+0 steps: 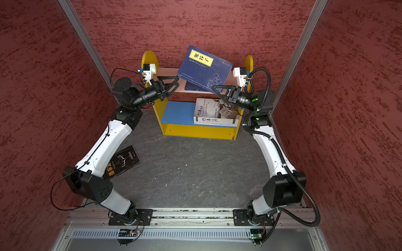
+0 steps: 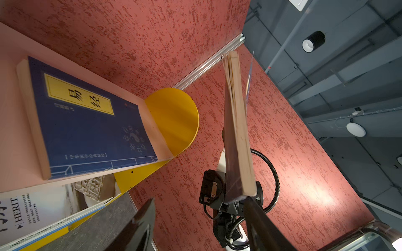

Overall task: Stacking books/files
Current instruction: Pick up the book at the center of the table.

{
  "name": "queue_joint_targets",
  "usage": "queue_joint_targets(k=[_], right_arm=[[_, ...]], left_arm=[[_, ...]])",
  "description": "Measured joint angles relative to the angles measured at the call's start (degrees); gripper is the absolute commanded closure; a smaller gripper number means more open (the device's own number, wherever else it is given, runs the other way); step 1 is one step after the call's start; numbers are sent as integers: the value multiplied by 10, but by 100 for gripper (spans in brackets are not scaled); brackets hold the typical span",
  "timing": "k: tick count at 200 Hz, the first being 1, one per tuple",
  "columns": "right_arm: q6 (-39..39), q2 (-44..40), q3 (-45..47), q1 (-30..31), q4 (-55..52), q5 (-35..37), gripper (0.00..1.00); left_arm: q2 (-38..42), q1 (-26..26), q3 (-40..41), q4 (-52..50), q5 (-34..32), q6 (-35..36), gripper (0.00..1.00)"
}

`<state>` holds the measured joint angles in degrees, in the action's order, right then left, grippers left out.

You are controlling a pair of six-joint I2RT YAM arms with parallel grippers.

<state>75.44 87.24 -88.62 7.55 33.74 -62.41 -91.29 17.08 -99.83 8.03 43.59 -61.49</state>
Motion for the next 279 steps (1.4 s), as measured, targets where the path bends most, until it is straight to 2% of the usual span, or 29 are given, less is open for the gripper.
queue_joint_targets(k=[66, 111, 137, 159, 169, 192, 214, 250, 279], right_arm=[[-10, 2, -6, 0, -33, -38, 86], [-14, 2, -9, 0, -36, -43, 86], [-12, 2, -9, 0, -34, -40, 86], [-13, 2, -9, 0, -30, -21, 73], [-21, 2, -9, 0, -33, -4, 60], [-60, 2, -11, 0, -53, 54, 45], [-121, -2, -11, 0, -89, 136, 38], [-226, -21, 2, 0, -136, 275, 35], [-297, -33, 15, 0, -143, 359, 35]], left_arm=[[0, 21, 0, 58, 36, -6, 49], [-5, 26, 0, 48, 39, 5, 80], [-7, 26, 0, 45, 35, 3, 91], [-7, 28, -2, 47, 23, 3, 99], [-8, 29, -3, 45, 14, 4, 100], [-24, 31, -29, 33, -9, 5, 100], [-59, 36, -81, 7, -38, 10, 100], [-133, 49, -185, -71, -69, 26, 100], [-178, 53, -231, -111, -80, 29, 100]])
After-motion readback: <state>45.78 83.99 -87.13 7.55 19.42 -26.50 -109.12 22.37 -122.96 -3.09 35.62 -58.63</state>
